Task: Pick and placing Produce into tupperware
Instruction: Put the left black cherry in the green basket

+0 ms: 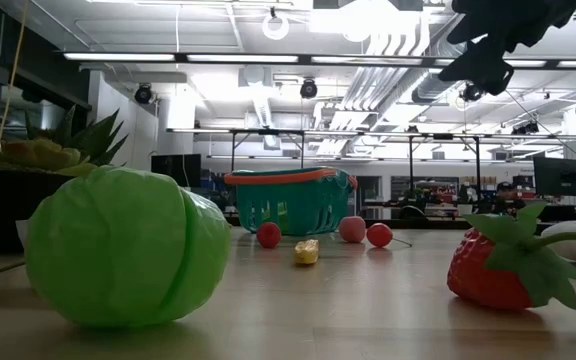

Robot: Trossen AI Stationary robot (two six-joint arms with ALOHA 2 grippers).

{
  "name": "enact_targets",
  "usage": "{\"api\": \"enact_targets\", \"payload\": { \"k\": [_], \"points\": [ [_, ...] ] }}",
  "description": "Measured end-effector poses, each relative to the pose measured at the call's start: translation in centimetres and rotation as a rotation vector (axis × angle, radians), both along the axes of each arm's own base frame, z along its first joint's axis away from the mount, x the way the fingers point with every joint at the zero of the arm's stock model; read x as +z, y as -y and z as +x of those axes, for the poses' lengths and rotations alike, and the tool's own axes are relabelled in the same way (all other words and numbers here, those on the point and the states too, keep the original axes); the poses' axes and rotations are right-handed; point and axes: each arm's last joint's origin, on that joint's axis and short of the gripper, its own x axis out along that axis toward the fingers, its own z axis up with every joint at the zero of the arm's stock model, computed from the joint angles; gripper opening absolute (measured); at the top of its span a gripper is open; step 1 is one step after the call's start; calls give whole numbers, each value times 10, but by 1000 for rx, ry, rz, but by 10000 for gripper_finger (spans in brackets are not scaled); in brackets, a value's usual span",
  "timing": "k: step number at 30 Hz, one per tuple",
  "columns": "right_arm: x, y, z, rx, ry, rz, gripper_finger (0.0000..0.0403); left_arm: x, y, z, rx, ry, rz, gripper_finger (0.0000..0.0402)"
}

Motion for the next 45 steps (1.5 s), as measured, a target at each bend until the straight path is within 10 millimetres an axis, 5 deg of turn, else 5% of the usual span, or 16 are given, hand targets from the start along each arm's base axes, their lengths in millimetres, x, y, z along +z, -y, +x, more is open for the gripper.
{"api": "enact_targets", "payload": {
  "k": [21,31,45],
  "points": [
    [13,-3,6,31,143,83,226,72,-111,19,-152,155,241,120],
    [17,-1,8,-57,185,112,226,97,-189,17,-263,139,366,104],
    [19,3,8,-213,220,112,226,103,-307,9,-364,139,428,103]
  ]
}}
